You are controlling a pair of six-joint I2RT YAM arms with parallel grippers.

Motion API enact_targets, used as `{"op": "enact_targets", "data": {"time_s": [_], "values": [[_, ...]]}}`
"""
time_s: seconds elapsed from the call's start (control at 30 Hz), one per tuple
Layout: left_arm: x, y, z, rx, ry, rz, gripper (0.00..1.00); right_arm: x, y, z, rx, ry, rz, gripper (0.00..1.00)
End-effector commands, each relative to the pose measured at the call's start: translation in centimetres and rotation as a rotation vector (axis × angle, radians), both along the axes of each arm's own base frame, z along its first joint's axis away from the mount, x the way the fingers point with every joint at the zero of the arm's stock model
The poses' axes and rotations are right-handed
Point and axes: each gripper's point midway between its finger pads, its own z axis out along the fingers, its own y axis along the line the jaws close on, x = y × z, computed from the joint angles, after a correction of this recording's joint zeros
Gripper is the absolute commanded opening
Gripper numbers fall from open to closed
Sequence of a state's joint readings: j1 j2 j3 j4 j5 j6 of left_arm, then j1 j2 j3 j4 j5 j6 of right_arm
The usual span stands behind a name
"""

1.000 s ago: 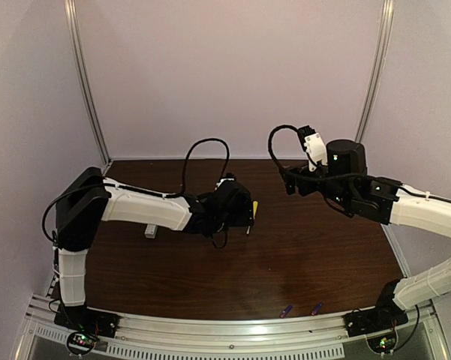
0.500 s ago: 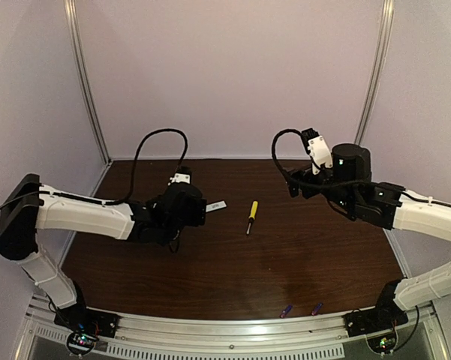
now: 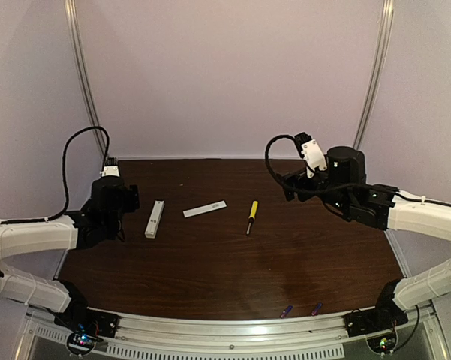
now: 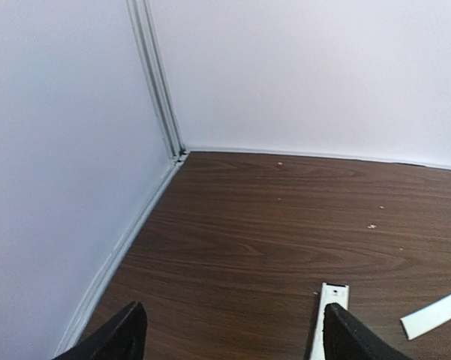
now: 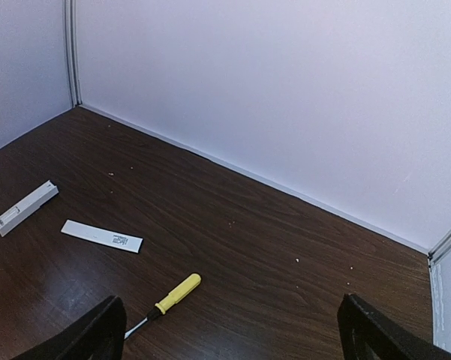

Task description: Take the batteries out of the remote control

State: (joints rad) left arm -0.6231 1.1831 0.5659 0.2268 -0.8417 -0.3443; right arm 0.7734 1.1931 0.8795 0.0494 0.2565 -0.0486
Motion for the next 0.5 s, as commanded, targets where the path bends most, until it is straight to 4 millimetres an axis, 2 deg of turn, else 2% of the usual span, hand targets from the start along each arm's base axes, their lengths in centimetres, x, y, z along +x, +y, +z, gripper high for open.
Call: {"op": "enact_targets", "data": {"time_s": [0.0, 0.1, 0.17, 0.3, 0.47], "values": [[0.2, 3.7, 1.8, 0.060, -0.089, 0.106, 0.87, -0.3, 1.4, 0.8, 0.049, -0.003, 0.074, 1.00], [-0.1, 6.4, 1.6, 0.059, -0.125, 0.190, 0.89, -0.5, 2.1, 1.0, 0.074, 0.001, 0.109, 1.00], [-0.3, 7.6, 1.1, 0.068, -0.141, 0.232, 0.95, 0.1, 1.6, 1.4, 0.111, 0.013, 0.055, 1.00], [0.4, 8.9, -0.3, 0.155, -0.095, 0.267, 0.97, 0.9, 1.9, 1.0, 0.094, 0.058, 0.024, 1.00], [0.9, 10.1, -1.4, 0.234, -0.120, 0.224, 0.97, 1.4, 2.4, -1.0, -0.004, 0.114, 0.032, 1.00]]}}
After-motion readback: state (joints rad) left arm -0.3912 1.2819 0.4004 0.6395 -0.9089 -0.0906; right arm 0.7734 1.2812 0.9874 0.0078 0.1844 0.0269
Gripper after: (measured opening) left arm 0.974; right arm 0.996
